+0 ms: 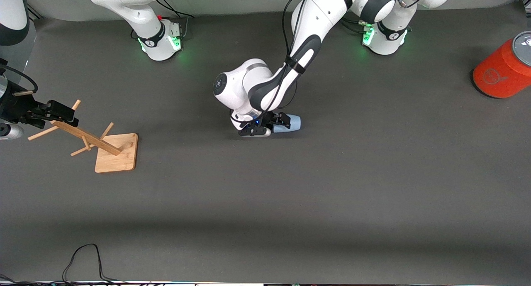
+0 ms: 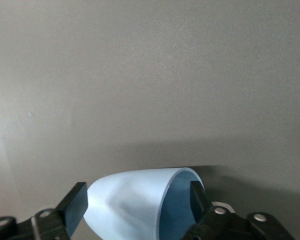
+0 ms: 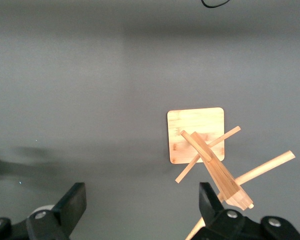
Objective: Rotate and upright cup with both arms
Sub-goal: 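Grasp the rim of the lying cup with the left gripper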
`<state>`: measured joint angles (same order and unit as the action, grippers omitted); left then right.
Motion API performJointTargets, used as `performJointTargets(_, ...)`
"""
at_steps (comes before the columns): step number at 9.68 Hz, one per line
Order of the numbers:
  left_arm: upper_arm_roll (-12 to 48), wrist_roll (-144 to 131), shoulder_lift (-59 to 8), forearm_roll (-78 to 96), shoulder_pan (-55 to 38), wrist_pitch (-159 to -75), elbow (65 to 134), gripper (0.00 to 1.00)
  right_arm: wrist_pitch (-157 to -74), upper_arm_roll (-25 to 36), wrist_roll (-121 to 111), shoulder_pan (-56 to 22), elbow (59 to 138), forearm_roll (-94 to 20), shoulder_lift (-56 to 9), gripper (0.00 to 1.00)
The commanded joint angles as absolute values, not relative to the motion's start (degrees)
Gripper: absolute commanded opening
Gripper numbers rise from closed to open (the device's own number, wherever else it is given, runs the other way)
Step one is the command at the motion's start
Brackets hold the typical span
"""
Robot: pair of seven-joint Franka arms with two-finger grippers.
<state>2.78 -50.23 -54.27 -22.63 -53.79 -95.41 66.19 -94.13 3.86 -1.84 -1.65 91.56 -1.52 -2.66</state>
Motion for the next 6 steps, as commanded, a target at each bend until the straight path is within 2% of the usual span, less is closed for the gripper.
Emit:
performJointTargets(1, 2.20, -45.72, -53.70, -25.48, -54.49, -93.18, 66.27, 0.32, -94.83, 4.66, -3.16, -2.46, 92.81, -0.88, -1.14, 1.00)
performJointTargets(2, 2.20, -42.40, -53.53, -26.10, -54.49, -91.60, 66.27, 0.00, -94.31, 4.66, -3.08, -2.46, 92.29, -0.97, -1.14, 1.00)
performJointTargets(6, 1.85, -38.86, -51.69, -27.60, -55.11, -85.26, 65.39, 0.00, -94.22, 4.66, -2.90, -2.11, 91.14, -1.14, -2.20, 1.00)
